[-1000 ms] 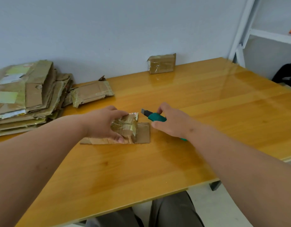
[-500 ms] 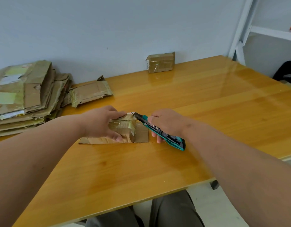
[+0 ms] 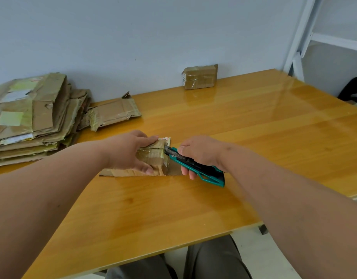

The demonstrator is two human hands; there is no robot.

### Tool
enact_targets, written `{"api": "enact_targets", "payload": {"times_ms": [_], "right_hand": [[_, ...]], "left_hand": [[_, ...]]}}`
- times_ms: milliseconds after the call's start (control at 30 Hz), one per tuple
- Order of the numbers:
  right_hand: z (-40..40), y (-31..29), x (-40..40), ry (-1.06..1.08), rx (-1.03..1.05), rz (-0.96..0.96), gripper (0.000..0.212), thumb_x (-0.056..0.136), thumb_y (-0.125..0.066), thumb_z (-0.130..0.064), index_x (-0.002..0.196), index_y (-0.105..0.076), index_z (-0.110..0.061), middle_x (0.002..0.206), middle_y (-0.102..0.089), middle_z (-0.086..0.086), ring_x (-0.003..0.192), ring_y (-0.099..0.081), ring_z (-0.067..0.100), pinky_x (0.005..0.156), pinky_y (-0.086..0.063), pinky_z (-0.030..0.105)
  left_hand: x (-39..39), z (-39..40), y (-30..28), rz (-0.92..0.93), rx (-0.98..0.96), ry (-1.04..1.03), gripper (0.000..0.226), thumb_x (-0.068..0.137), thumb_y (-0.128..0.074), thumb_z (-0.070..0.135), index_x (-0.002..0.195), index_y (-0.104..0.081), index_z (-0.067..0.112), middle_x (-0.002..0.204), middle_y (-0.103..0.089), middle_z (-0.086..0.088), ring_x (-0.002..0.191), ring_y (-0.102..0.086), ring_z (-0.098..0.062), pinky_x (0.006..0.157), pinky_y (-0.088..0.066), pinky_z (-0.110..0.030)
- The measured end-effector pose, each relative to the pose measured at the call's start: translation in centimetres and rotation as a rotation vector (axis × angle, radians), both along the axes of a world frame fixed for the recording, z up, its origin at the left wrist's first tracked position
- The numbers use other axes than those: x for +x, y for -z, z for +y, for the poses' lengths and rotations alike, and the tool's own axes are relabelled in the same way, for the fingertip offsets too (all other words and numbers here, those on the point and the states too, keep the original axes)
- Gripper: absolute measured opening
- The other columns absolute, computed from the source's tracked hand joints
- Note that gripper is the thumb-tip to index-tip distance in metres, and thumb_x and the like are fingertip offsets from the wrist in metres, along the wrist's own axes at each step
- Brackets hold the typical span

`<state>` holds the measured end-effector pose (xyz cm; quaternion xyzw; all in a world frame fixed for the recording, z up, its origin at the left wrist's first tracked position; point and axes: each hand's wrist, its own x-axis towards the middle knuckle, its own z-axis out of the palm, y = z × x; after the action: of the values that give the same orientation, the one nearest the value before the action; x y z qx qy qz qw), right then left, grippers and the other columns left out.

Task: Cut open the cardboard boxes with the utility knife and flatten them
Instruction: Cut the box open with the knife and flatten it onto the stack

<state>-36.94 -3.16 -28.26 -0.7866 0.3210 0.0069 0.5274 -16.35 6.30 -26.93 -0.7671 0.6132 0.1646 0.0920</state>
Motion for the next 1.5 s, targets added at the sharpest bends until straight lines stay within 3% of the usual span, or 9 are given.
{"api": "enact_targets", "payload": {"times_ms": [300, 467, 600, 767, 933, 1067, 1167, 1367, 1500], "right_hand": [[0.6, -0.2, -1.2, -0.171, -0.07, 0.083, 0.032, 0.107, -0.033, -0.021, 0.088, -0.058, -0.011, 0.063, -0.07, -0.003, 0.049, -0.062, 0.009, 0.052, -0.05, 0.017], [-0.8, -1.2, -2.5, -0.149, -0.02, 0.161, 0.033, 0.104, -0.037, -0.025, 0.092, -0.062, -0.008, 0.072, -0.073, 0.005, 0.054, -0.063, 0.015, 0.068, -0.051, 0.032], [-2.3, -1.9, -3.4, 0.116, -0.009, 0.054, 0.031, 0.101, -0.04, -0.024, 0.094, -0.061, -0.003, 0.075, -0.071, 0.011, 0.056, -0.063, 0.022, 0.063, -0.05, 0.031], [-1.8, -3.0, -0.7, 0.077, -0.292, 0.076, 0.02, 0.101, -0.039, -0.018, 0.106, -0.058, -0.013, 0.092, -0.07, 0.012, 0.066, -0.064, 0.021, 0.06, -0.048, 0.029], [-0.3, -4.2, 3.1, -0.141, -0.633, 0.12, 0.025, 0.104, -0.037, -0.022, 0.116, -0.059, -0.021, 0.092, -0.061, 0.002, 0.078, -0.054, 0.017, 0.069, -0.043, 0.034], [1.8, -5.0, 6.5, -0.355, -0.78, 0.23, 0.031, 0.104, -0.035, -0.03, 0.119, -0.061, -0.023, 0.1, -0.062, -0.001, 0.092, -0.056, 0.018, 0.08, -0.048, 0.037], [3.1, -5.3, 8.6, -0.444, -0.845, 0.32, 0.032, 0.104, -0.036, -0.032, 0.118, -0.063, -0.024, 0.105, -0.062, 0.0, 0.094, -0.055, 0.02, 0.076, -0.044, 0.035], [4.8, -6.6, 11.4, -0.542, -0.96, 0.423, 0.024, 0.104, -0.036, -0.025, 0.103, -0.06, -0.023, 0.093, -0.058, -0.001, 0.079, -0.052, 0.014, 0.057, -0.035, 0.03], [5.5, -7.3, 12.3, -0.551, -1.027, 0.463, 0.021, 0.099, -0.041, -0.022, 0.094, -0.061, -0.026, 0.084, -0.057, -0.002, 0.074, -0.052, 0.015, 0.055, -0.034, 0.029]], "left_hand": [[0.1, 0.2, 0.1, 0.03, -0.004, -0.008, 0.109, 0.058, -0.063, 0.076, 0.149, -0.008, 0.05, 0.15, -0.025, 0.017, 0.131, -0.035, -0.017, 0.105, -0.033, -0.036], [-0.1, 0.6, 0.2, 0.025, -0.041, -0.041, 0.119, 0.056, -0.068, 0.075, 0.152, -0.008, 0.042, 0.153, -0.025, 0.015, 0.135, -0.033, -0.017, 0.107, -0.03, -0.034], [1.2, 1.4, -0.8, 0.311, -0.034, -0.199, 0.117, 0.057, -0.088, 0.049, 0.15, -0.018, 0.043, 0.152, -0.027, 0.008, 0.135, -0.033, -0.019, 0.111, -0.025, -0.038], [3.7, 3.2, -1.6, 0.568, -0.011, -0.281, 0.104, 0.065, -0.087, 0.015, 0.143, -0.029, 0.052, 0.131, -0.037, 0.015, 0.106, -0.044, -0.005, 0.085, -0.037, -0.022], [4.7, 4.6, -0.4, 0.384, -0.125, -0.296, 0.125, 0.041, -0.088, 0.058, 0.147, -0.023, 0.042, 0.144, -0.039, 0.012, 0.127, -0.041, -0.015, 0.103, -0.034, -0.034], [4.4, 5.1, 1.6, 0.406, -0.245, -0.319, 0.108, 0.037, -0.086, 0.066, 0.13, -0.04, 0.036, 0.113, -0.051, 0.018, 0.095, -0.053, -0.002, 0.072, -0.044, -0.017], [4.7, 5.8, 2.4, 0.553, -0.279, -0.362, 0.101, 0.043, -0.089, 0.058, 0.131, -0.041, 0.041, 0.112, -0.05, 0.021, 0.093, -0.055, -0.003, 0.062, -0.049, -0.015], [6.5, 6.8, 2.3, 0.706, -0.209, -0.374, 0.093, 0.064, -0.088, 0.039, 0.14, -0.036, 0.053, 0.138, -0.042, 0.01, 0.116, -0.048, -0.013, 0.096, -0.041, -0.032], [6.6, 6.6, 2.5, 0.627, -0.229, -0.337, 0.094, 0.065, -0.086, 0.044, 0.142, -0.033, 0.054, 0.144, -0.042, 0.01, 0.121, -0.042, -0.014, 0.097, -0.033, -0.033]]}}
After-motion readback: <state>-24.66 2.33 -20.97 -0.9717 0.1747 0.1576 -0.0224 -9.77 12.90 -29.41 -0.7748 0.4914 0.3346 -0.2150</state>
